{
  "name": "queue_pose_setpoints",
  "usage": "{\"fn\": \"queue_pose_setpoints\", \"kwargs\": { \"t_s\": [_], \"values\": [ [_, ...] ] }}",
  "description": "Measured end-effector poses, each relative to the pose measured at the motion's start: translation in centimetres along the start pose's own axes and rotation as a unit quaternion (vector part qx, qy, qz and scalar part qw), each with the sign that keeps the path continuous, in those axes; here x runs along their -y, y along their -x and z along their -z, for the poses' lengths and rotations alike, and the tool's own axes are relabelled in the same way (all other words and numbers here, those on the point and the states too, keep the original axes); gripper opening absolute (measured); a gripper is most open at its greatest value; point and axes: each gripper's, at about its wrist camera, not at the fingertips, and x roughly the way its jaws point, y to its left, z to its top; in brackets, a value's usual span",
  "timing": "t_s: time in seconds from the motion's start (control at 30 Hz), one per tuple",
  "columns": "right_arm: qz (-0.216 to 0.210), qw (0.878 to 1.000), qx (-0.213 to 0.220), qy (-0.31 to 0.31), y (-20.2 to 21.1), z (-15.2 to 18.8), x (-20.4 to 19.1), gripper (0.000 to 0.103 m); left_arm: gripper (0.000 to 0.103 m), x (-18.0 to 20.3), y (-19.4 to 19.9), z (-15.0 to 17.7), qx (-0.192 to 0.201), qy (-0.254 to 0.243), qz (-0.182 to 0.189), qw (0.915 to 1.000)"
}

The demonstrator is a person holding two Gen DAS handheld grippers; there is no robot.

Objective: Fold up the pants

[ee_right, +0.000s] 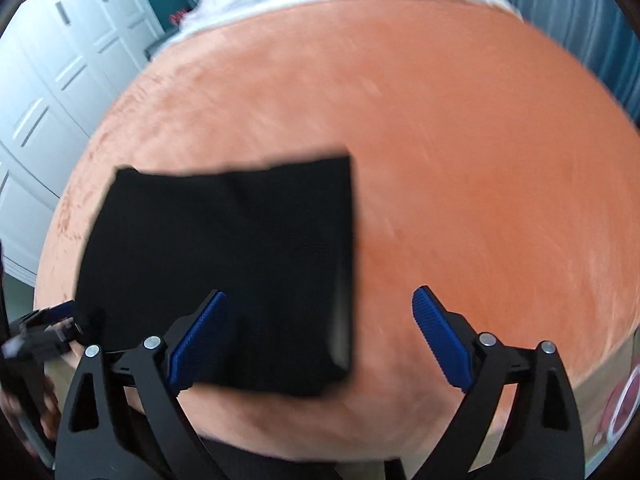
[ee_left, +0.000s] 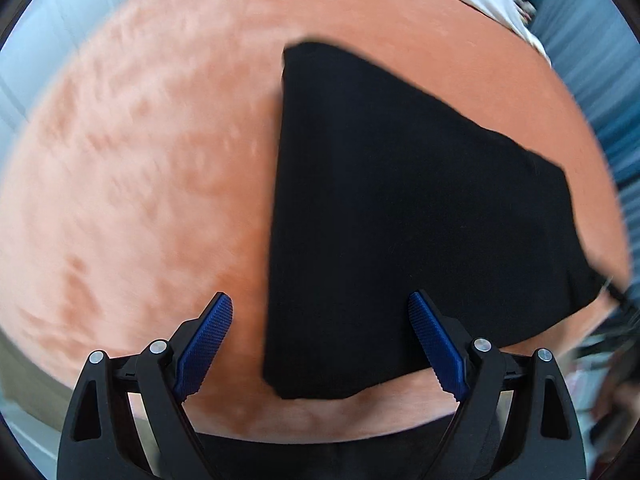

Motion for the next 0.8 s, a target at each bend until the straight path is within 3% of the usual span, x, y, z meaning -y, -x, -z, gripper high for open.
{"fn": "queue_pose_setpoints", "kwargs": {
  "t_s": [0.1, 0.2, 0.27, 0.33, 0.5, 0.53, 0.57, 0.6, 0.7, 0.73, 0.8],
  "values": [
    [-0.056, 0.997, -0.029, -0.053, -1.3, 1.3, 3.0, 0.091, 0.088, -1.4, -1.5, -0.3, -0.025, 0.039, 0.051, 0.9976],
    [-0.101, 0.990, -0.041, -0.086, -2.6, 2.0, 4.0, 0.091, 0.092, -2.0, -2.2, -0.3, -0.030, 0.061, 0.070, 0.9953],
    [-0.132, 0.984, -0.053, -0.104, -3.8, 2.2, 4.0, 0.092, 0.093, -1.9, -2.5, -0.3, -0.027, 0.063, 0.068, 0.9953],
    [-0.142, 0.982, -0.056, -0.115, -4.7, 2.3, 3.3, 0.094, 0.098, -1.8, -2.9, -0.4, -0.026, 0.061, 0.075, 0.9950],
    [-0.153, 0.981, -0.042, -0.115, -5.1, 2.4, 1.8, 0.090, 0.098, -1.1, -2.9, -0.5, -0.006, 0.046, 0.061, 0.9971],
    [-0.156, 0.981, -0.042, -0.110, -5.1, 2.4, 1.5, 0.075, 0.094, -1.0, -2.8, -0.5, -0.003, 0.045, 0.061, 0.9971],
    [-0.163, 0.980, -0.044, -0.109, -5.0, 2.4, 1.3, 0.072, 0.087, -0.9, -2.5, -0.4, 0.002, 0.043, 0.067, 0.9968],
    [-0.164, 0.979, -0.048, -0.113, -5.0, 2.5, 1.1, 0.067, 0.071, -0.6, -2.3, -0.4, 0.003, 0.038, 0.081, 0.9960],
    [-0.173, 0.977, -0.047, -0.119, -4.6, 2.4, 0.8, 0.045, 0.043, -0.1, -1.4, -0.3, 0.006, 0.028, 0.090, 0.9955],
    [-0.173, 0.976, -0.044, -0.123, -4.2, 2.4, 0.7, 0.038, 0.039, 0.0, -1.2, -0.3, 0.006, 0.023, 0.090, 0.9957],
    [-0.175, 0.976, -0.035, -0.125, -3.5, 2.0, 0.5, 0.035, 0.035, 0.1, -0.6, -0.3, 0.005, 0.015, 0.088, 0.9960]
  ]
}}
